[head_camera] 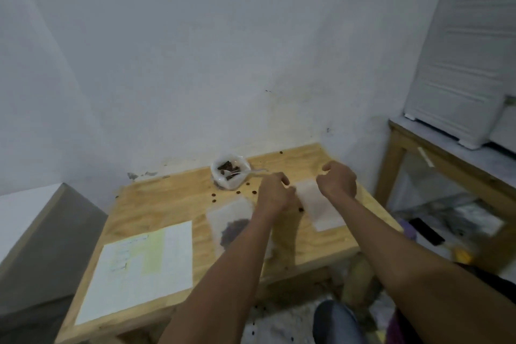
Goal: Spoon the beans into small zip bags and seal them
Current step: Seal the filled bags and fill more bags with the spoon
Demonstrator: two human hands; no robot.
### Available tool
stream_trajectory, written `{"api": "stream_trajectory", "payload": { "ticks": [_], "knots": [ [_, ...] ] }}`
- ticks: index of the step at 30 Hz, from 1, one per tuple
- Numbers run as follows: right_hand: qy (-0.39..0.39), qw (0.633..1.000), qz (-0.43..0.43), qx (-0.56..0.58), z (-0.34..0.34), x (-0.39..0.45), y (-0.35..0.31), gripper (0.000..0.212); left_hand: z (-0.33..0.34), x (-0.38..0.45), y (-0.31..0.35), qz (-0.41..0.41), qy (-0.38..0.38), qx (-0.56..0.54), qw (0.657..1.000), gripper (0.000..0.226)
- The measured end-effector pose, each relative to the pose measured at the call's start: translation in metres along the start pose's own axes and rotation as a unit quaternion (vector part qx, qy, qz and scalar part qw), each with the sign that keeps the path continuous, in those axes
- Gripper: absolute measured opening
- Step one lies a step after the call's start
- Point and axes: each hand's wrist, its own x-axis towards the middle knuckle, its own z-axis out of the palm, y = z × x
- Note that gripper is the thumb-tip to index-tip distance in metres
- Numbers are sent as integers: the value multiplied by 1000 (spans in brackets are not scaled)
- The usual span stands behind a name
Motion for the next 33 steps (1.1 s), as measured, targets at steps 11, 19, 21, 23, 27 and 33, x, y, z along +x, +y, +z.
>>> {"api": "stream_trajectory", "payload": {
  "ticks": [11, 19, 21, 23, 27, 33],
  "knots": [
    [-22, 1000, 9, -19, 5, -3, 29, 29, 37, 2, 24, -38, 41, 0, 998, 20],
    [39, 999, -5, 22, -4, 1, 17, 35, 38, 1, 33, -146, 112, -119, 976, 26],
    [52, 998, -9, 38, -7, 2, 13, 36, 34, 4, 38, -183, 118, -207, 954, 30],
    [61, 995, -17, 71, -12, 3, 10, 38, 30, 10, 41, -223, 114, -324, 912, 35],
    [34, 980, -53, 187, -26, 6, -2, 36, 12, 21, 41, -234, 113, -467, 845, 31],
    [-151, 923, -84, 345, -49, 3, -55, 26, -52, 18, 31, -138, 126, -518, 835, 26]
  ]
}}
